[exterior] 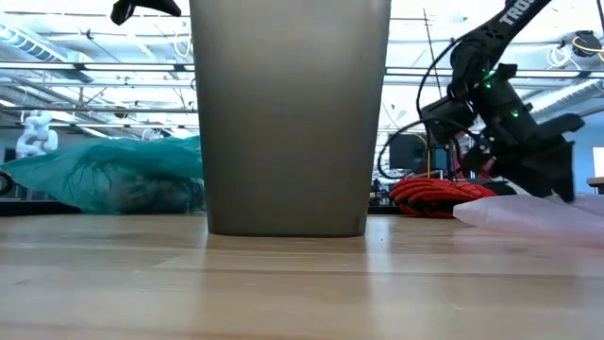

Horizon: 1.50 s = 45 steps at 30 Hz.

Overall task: Place trash/remove bag and relplace
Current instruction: Insert a new pink trash bag into the black trash bin

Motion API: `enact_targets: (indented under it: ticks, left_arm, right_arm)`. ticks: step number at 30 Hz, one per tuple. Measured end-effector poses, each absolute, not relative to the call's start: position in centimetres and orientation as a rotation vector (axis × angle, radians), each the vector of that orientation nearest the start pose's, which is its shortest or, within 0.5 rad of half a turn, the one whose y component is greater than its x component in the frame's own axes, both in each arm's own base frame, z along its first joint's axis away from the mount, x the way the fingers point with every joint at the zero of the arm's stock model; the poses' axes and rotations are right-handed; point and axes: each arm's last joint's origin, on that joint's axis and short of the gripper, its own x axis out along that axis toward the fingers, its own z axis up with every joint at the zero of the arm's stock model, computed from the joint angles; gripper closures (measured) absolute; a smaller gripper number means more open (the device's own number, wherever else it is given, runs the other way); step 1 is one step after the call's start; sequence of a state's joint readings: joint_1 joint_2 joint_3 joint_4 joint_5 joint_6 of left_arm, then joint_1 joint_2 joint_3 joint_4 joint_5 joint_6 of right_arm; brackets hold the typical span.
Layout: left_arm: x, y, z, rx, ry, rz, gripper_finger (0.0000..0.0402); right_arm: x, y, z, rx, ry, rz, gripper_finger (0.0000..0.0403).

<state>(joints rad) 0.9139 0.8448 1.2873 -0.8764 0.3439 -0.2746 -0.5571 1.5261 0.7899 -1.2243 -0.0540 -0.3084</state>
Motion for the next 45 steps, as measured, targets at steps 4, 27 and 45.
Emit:
enact_targets:
  ticks: [4, 27, 45]
  left_arm:
    - [8.5, 9.4, 42.0, -0.524, 0.278, 0.609, 0.0402]
    - [8.5, 9.4, 42.0, -0.520, 0.278, 0.607, 0.0402]
    - [8.5, 9.4, 42.0, -0.496, 0.284, 0.602, 0.0402]
  right_arm:
    - [15.8, -9.6, 15.5, 0.435, 1.928, 0.003, 0.0224]
    - [21.7, -11.8, 27.8, 0.558, 1.505, 0.101, 0.0403]
    - [23.8, -14.1, 40.1, 0.697, 0.937, -0.205, 0.0403]
